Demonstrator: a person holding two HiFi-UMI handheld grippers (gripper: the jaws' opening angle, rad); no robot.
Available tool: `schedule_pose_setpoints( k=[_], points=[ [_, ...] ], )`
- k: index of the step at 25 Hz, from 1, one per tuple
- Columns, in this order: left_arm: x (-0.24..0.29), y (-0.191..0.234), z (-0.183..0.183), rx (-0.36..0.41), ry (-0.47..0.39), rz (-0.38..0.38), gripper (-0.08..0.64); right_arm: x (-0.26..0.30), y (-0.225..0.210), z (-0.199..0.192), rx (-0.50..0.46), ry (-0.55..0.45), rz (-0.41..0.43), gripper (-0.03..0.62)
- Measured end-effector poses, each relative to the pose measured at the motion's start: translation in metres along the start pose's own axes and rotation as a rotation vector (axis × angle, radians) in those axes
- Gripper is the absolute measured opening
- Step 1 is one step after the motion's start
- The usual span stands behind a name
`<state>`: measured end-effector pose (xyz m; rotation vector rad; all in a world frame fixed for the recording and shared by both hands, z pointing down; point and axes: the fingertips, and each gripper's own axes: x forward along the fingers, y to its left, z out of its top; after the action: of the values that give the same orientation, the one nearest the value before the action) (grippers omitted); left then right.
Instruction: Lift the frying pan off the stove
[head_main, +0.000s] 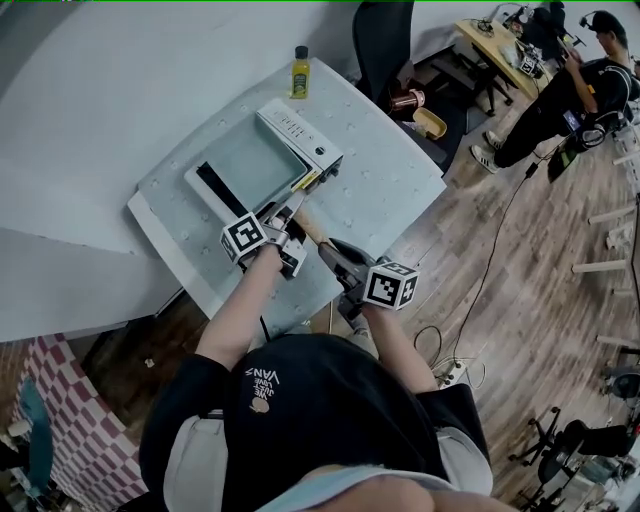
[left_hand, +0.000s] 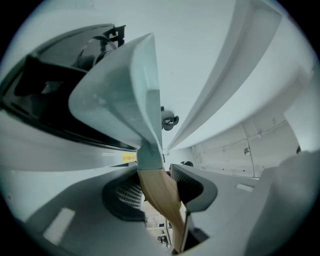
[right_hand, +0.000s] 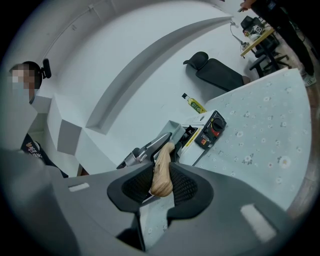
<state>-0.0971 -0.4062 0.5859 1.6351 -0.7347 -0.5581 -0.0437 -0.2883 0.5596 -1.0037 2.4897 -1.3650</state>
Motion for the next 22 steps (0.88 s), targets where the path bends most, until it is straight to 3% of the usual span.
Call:
schedule_pose_setpoints(
  k=[11, 22],
  points=[
    [-0.022, -0.013, -0.017, 0.056, -0.072, 0.036, 0.141, -0.022, 0.006, -0.012, -0.002, 0.078, 0.087, 0.104],
    [-0.046, -0.025, -0.062, 0.074, -0.130, 0.065, 0.141, -0.067, 0.012, -0.034, -0.017, 0.138, 0.150, 0.104]
  ],
)
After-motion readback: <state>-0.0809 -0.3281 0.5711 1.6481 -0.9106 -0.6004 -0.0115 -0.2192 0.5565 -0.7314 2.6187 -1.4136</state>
